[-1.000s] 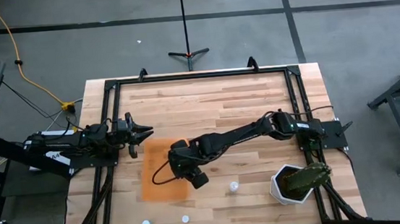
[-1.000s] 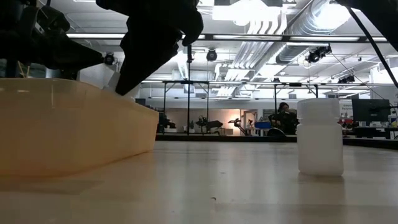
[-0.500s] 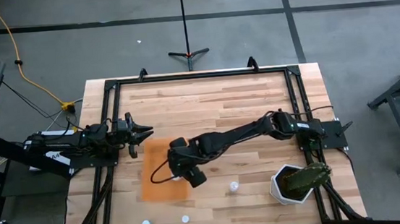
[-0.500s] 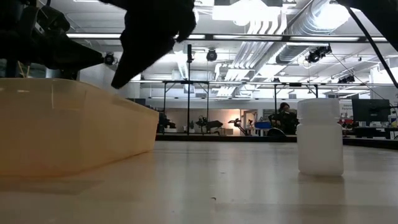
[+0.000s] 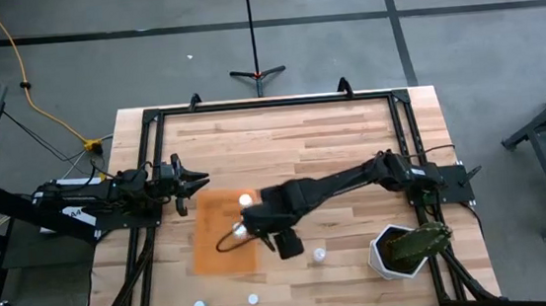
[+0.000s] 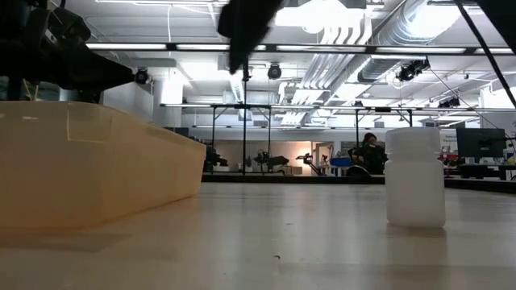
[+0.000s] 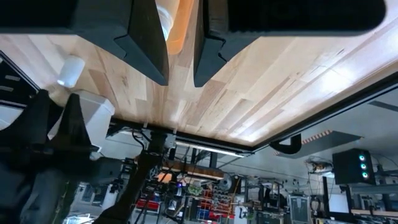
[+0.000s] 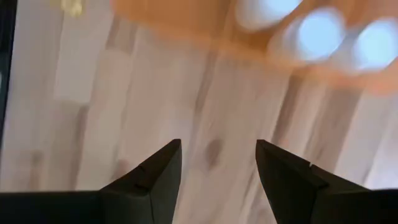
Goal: Pick and place pill bottles into a basket
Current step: Put the transparent pill bottle into the orange bin
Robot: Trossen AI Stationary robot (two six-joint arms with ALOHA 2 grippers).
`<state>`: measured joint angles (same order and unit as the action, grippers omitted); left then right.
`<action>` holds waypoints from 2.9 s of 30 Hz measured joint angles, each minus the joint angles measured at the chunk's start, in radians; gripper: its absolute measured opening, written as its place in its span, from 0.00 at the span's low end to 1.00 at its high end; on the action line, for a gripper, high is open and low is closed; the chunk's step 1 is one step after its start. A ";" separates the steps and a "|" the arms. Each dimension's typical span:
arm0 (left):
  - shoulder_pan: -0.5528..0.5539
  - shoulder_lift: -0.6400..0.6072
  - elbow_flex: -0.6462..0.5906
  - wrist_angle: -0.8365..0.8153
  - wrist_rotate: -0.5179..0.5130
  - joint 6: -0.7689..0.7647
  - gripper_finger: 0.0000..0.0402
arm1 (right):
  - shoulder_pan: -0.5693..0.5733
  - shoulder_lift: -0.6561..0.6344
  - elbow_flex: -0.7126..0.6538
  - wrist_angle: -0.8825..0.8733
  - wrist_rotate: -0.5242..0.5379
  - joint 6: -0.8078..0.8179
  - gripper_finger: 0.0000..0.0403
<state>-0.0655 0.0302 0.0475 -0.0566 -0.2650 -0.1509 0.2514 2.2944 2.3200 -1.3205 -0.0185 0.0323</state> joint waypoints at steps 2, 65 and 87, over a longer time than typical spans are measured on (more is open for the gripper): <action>0.000 0.000 0.000 0.000 0.000 0.000 0.28 | 0.026 0.001 0.000 -0.033 0.001 0.053 0.48; 0.000 0.000 0.000 0.001 -0.003 0.000 0.28 | 0.165 0.007 -0.339 -0.117 -0.132 0.295 0.31; 0.000 0.000 0.000 0.001 -0.003 0.000 0.28 | -0.006 0.004 0.039 0.020 0.030 -0.158 0.30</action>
<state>-0.0658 0.0303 0.0471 -0.0555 -0.2680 -0.1513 0.2451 2.2984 2.3591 -1.3009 0.0113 -0.1260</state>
